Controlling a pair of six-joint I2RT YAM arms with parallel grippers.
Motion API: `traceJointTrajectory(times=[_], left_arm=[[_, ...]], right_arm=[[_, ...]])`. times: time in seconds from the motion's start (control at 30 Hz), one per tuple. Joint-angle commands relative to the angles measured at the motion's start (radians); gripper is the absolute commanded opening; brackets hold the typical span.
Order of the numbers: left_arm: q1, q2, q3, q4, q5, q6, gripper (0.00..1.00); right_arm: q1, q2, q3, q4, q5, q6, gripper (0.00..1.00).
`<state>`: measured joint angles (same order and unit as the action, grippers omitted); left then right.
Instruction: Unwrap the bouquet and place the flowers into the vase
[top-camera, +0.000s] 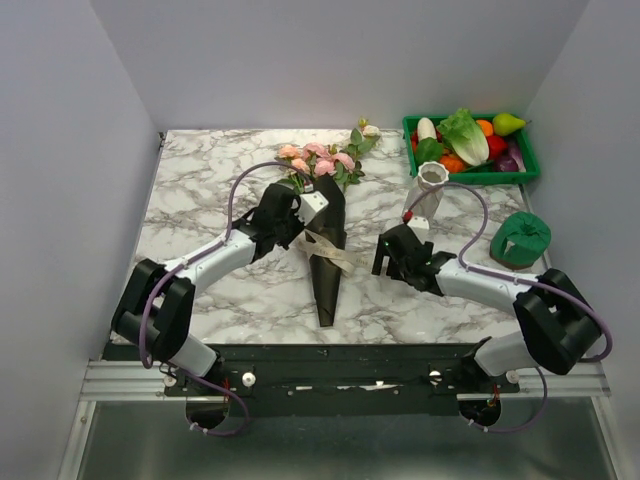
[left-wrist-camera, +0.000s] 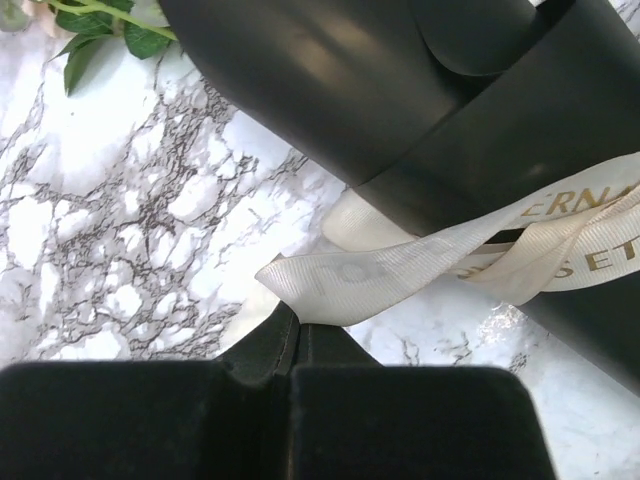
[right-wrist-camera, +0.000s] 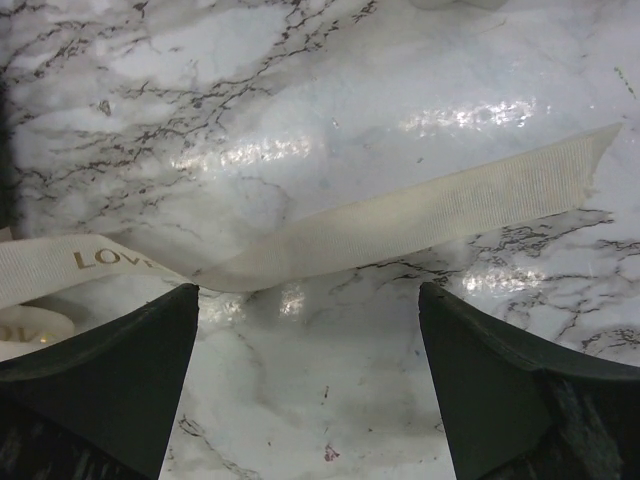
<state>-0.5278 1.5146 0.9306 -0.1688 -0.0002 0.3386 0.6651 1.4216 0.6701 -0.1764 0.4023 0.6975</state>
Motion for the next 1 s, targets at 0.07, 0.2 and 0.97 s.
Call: traceJointTrajectory(times=[0.07,0.2,0.97], left_arm=[[0.031,-0.03,0.073,-0.106,0.022,-0.033,0.0],[0.037,-0.028,0.088,-0.123,0.016,-0.033,0.0],[0.157,-0.027,0.183,-0.198,-0.055,-0.139,0.0]], right_arm=[[0.082,0.054,0.058,0.022,0.032,-0.125,0.97],[0.093,0.105,0.12,0.018,0.033,-0.233,0.97],[0.093,0.278,0.215,0.167,-0.21,-0.471,0.98]])
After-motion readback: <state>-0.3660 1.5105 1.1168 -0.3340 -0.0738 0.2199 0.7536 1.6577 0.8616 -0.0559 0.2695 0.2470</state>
